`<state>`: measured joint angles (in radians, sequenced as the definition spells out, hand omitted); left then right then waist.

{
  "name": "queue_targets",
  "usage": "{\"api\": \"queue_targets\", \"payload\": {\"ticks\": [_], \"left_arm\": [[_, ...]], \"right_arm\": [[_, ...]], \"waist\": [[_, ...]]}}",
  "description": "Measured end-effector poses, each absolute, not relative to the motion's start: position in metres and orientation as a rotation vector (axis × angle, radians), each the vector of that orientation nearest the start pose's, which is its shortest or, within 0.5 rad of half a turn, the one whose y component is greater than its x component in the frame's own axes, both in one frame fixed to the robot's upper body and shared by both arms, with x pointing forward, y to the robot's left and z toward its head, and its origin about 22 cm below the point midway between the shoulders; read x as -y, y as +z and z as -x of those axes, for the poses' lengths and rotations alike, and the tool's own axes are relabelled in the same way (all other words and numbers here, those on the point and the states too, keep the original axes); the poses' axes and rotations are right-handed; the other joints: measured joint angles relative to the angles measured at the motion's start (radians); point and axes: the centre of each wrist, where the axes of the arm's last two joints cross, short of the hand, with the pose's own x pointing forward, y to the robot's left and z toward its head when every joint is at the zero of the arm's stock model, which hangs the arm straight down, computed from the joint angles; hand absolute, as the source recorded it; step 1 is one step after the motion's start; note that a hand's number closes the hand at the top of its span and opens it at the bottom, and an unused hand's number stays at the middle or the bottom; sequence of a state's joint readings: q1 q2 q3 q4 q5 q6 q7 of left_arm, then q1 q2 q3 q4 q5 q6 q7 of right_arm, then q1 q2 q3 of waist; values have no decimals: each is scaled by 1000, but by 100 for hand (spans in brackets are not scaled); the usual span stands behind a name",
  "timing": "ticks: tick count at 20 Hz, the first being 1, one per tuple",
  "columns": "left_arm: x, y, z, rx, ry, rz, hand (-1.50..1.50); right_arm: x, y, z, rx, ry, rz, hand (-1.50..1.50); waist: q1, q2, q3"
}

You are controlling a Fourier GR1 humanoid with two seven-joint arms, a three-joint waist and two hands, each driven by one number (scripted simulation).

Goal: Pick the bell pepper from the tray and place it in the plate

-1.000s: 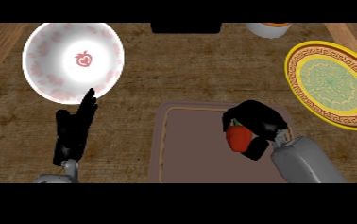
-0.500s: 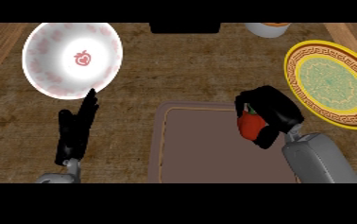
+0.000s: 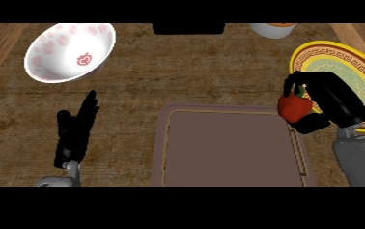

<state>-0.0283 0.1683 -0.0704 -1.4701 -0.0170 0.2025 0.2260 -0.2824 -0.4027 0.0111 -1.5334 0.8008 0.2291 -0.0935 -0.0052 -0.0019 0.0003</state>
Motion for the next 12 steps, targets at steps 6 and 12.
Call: {"api": "queue_targets", "payload": {"ticks": [6,12], "left_arm": [[-253,-10,-248,1282,-18,-246,0],[-253,-14,-242,1281,-24,-241,0]], "right_arm": [[311,132,-297,1673,882,976,150],[349,149,-300,1631,720,1063,150]], "waist": [[-2,-1,0],[5,1,0]]}}
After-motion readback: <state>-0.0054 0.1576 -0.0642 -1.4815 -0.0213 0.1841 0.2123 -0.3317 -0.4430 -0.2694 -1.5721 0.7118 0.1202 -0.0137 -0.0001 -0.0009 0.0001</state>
